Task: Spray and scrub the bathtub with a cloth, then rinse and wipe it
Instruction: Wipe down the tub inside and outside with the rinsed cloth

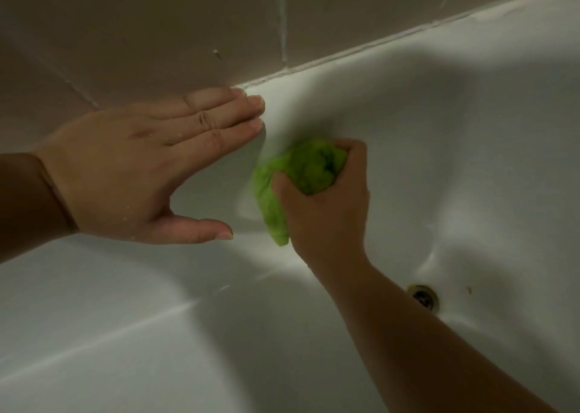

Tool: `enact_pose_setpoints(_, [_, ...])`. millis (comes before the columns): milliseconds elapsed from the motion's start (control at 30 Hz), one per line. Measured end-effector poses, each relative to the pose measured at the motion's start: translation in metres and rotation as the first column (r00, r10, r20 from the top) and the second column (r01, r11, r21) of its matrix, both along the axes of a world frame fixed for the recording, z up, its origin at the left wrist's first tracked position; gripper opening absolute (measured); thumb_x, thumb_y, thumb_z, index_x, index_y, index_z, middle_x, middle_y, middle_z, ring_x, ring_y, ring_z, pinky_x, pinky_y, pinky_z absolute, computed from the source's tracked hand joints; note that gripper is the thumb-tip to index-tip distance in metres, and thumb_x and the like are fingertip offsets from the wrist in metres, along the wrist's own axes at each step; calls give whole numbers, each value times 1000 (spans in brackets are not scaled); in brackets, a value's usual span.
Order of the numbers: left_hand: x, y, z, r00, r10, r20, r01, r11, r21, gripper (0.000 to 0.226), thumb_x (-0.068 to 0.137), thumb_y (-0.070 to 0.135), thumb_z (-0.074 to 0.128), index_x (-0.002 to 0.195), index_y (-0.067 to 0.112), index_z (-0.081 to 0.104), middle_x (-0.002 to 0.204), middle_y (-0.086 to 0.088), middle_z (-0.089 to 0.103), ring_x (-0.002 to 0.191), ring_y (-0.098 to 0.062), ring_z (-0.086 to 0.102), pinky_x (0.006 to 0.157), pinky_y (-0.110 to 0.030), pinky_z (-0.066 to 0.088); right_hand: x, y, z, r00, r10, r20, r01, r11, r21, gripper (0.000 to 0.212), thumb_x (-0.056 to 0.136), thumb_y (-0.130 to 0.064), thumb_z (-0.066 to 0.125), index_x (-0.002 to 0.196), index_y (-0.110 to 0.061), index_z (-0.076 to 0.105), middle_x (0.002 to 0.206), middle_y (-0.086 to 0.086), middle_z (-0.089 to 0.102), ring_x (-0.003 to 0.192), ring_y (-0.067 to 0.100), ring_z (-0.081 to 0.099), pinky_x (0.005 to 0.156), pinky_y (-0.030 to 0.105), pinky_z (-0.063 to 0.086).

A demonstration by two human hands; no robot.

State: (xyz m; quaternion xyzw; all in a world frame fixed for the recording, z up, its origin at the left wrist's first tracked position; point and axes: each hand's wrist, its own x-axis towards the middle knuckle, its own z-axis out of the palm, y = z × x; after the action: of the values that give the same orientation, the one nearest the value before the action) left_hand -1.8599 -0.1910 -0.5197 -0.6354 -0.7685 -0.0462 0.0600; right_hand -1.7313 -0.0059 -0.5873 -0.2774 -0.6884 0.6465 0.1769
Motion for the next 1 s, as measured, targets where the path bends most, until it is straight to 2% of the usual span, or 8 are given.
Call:
enact_pose_setpoints(133, [-1, 13, 0, 1000, -7, 1, 7, 1000, -4, 103, 89, 70, 61, 155, -5, 35, 163, -22, 33, 152, -38, 33, 116, -59, 39, -2, 46, -21, 993, -115, 21, 117, 980, -163, 40, 69, -1, 73, 92, -23, 48, 80, 20, 66, 53, 45, 63, 41, 57, 52])
enact_pose_setpoints(200, [-1, 18, 0, 1000, -7, 0, 7, 1000, -4, 103, 89, 69, 63, 155, -6, 36, 163, -22, 34, 152, -38, 33, 115, -59, 40, -9, 78, -14, 980, -198, -36, 192, 972, -135, 39, 68, -1, 70, 92, -20, 47, 84, 32, 62, 56, 46, 62, 45, 61, 52])
enact_pose_setpoints(333, [-1, 29, 0, 1000, -11, -3, 11, 1000, 2, 104, 88, 69, 64, 155, -5, 36, 162, -22, 35, 151, -39, 34, 114, -60, 41, -10, 79, 14, 969, -213, -123, 222, 973, 67, 42, 66, -14, 77, 97, -19, 49, 84, 10, 64, 71, 34, 66, 62, 50, 59])
enact_pose_setpoints(400, [-2, 34, 0, 1000, -7, 4, 7, 1000, 3, 103, 88, 69, 64, 154, -6, 37, 162, -22, 35, 151, -39, 34, 115, -60, 40, -8, 52, 11, 986, -109, -123, 112, 993, 20, 45, 66, -16, 80, 98, -21, 50, 81, 1, 66, 69, 33, 69, 61, 52, 59])
enact_pose_setpoints(533, [-3, 40, -1, 1000, -11, 5, 11, 1000, -11, 104, 88, 70, 63, 154, -6, 37, 163, -22, 33, 152, -38, 32, 116, -60, 38, 2, 34, -42, 993, -10, 122, 11, 1000, -7, 43, 64, -19, 82, 94, -30, 53, 82, -8, 70, 76, 19, 72, 66, 49, 61])
enact_pose_setpoints(667, [-2, 43, -2, 1000, 12, 1, -12, 1000, -9, 104, 87, 70, 63, 155, -5, 36, 163, -22, 34, 152, -39, 33, 117, -60, 38, 5, 80, -71, 948, -206, 242, 197, 978, 62, 40, 61, -25, 79, 89, -31, 51, 77, -5, 65, 73, 24, 70, 66, 47, 60])
enact_pose_setpoints(800, [-1, 47, -3, 1000, 25, -5, -25, 1000, 8, 102, 88, 70, 61, 153, -6, 39, 162, -22, 35, 151, -38, 34, 120, -55, 35, -3, 88, -61, 959, -237, 153, 238, 971, 13, 41, 59, -27, 76, 88, -34, 48, 79, 6, 66, 70, 41, 70, 60, 60, 58])
enact_pose_setpoints(1000, [0, 53, -3, 999, 28, 21, -28, 1000, -9, 103, 87, 70, 63, 153, -5, 39, 162, -21, 35, 152, -37, 33, 121, -53, 34, 11, 40, -88, 973, -25, 230, 28, 1000, -13, 44, 63, -25, 82, 95, -29, 52, 82, -7, 68, 76, 12, 69, 69, 39, 60])
